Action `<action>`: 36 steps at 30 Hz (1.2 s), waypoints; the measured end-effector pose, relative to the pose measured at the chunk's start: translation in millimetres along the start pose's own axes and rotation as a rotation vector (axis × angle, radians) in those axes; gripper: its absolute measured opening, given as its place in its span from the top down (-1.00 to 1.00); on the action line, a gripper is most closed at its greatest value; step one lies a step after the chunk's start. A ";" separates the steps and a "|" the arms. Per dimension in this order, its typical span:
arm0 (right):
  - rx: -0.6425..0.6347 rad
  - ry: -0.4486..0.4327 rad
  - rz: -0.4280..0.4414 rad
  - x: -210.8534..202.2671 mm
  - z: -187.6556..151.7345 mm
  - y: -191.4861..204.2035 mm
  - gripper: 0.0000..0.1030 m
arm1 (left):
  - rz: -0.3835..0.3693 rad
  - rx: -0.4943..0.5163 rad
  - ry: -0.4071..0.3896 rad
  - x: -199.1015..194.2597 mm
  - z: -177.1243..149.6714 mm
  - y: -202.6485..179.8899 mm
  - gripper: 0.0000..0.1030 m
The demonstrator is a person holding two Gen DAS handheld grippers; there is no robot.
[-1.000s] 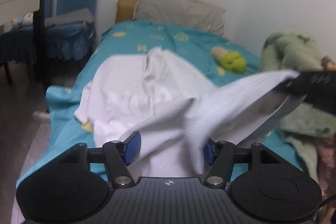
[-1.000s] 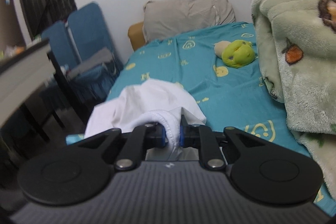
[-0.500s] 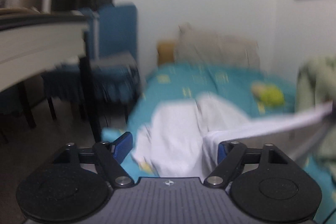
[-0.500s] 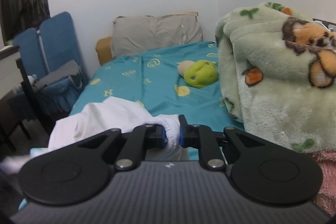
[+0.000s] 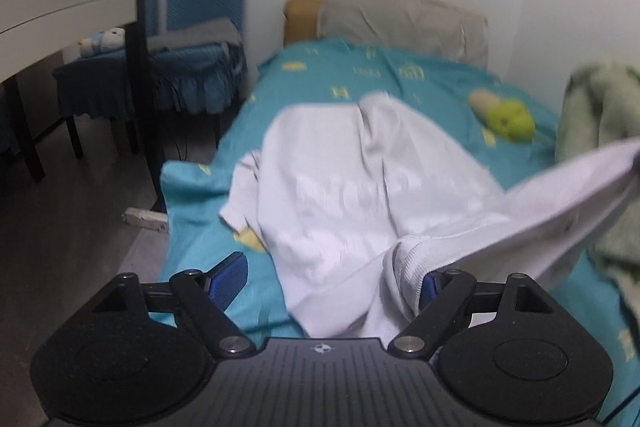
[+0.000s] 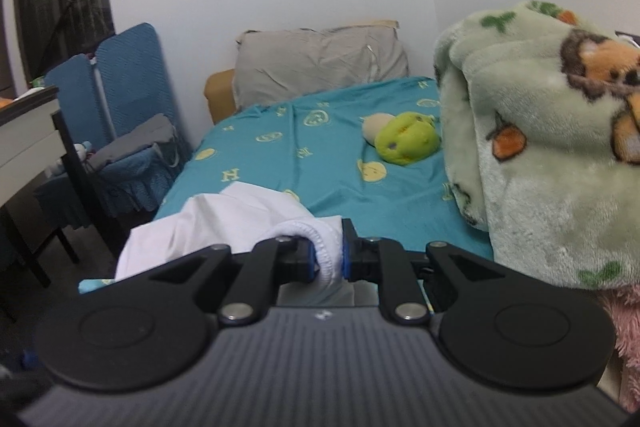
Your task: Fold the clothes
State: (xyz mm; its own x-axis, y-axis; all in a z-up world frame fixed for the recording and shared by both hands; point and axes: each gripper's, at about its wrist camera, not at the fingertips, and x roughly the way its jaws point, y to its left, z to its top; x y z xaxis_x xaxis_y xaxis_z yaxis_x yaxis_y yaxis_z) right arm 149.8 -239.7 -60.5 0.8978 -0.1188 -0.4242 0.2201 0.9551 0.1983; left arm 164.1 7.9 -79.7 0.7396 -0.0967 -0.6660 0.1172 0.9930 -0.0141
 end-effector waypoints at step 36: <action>-0.017 -0.476 0.014 -259.8 255.2 64.2 -0.41 | 0.254 -0.147 -0.877 -395.2 255.7 20.9 -0.64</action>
State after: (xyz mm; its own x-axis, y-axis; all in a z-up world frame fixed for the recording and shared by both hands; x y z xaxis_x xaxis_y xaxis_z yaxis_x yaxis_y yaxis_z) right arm 28.1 -216.8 287.9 0.9766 -0.2130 0.0310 0.2039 0.9615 0.1845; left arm 43.7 49.6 373.8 0.9757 0.1681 0.1407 -0.1581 0.9842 -0.0791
